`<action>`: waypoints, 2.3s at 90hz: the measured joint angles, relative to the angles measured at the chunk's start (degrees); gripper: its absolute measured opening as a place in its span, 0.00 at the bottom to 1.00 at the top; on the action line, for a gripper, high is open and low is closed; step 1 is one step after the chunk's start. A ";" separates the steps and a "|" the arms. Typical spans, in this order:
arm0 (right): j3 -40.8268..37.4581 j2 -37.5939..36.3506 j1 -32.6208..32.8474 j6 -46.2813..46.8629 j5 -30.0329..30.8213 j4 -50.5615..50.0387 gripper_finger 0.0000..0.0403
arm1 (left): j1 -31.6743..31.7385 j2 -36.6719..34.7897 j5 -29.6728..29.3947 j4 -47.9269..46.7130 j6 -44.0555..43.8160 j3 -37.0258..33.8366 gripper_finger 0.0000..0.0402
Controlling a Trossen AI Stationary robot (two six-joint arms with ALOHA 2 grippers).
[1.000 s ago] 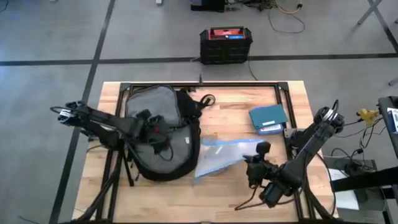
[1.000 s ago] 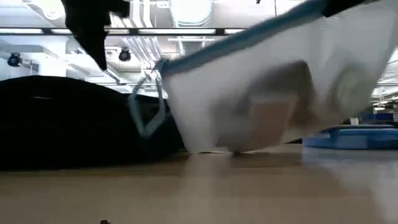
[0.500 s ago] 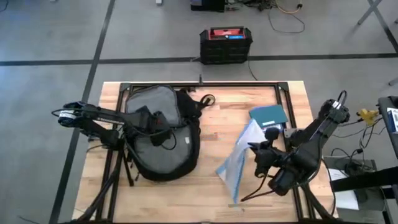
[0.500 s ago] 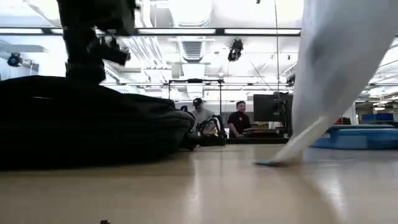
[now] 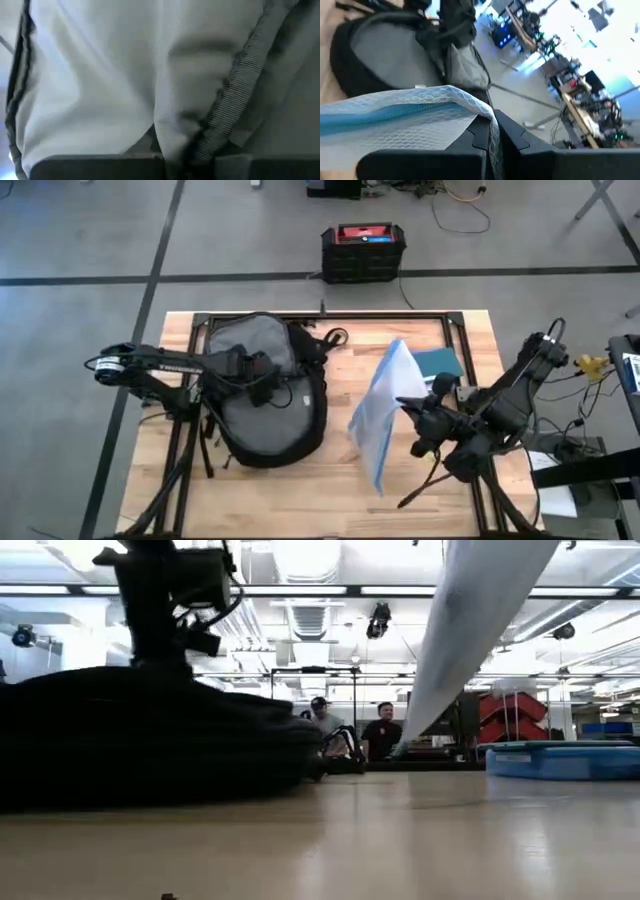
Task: Unpack backpack
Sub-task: Put the white mesh zipper pouch into the black backpack
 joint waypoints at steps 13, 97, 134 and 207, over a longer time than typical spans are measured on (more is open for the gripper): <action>0.00 -1.03 -2.35 -15.03 -0.38 12.76 0.00 | -0.04 0.00 0.62 0.43 -0.67 6.23 0.05; -3.58 8.20 -30.10 -30.13 -49.19 43.12 0.00 | -1.17 5.92 9.68 10.34 7.99 35.27 0.05; -15.37 14.34 -43.12 -32.39 -42.93 51.48 0.00 | -4.63 5.98 9.69 9.13 9.13 38.27 0.05; -32.72 24.54 -61.85 -18.79 -44.04 86.01 0.00 | -5.01 12.83 7.62 12.82 13.25 38.66 0.05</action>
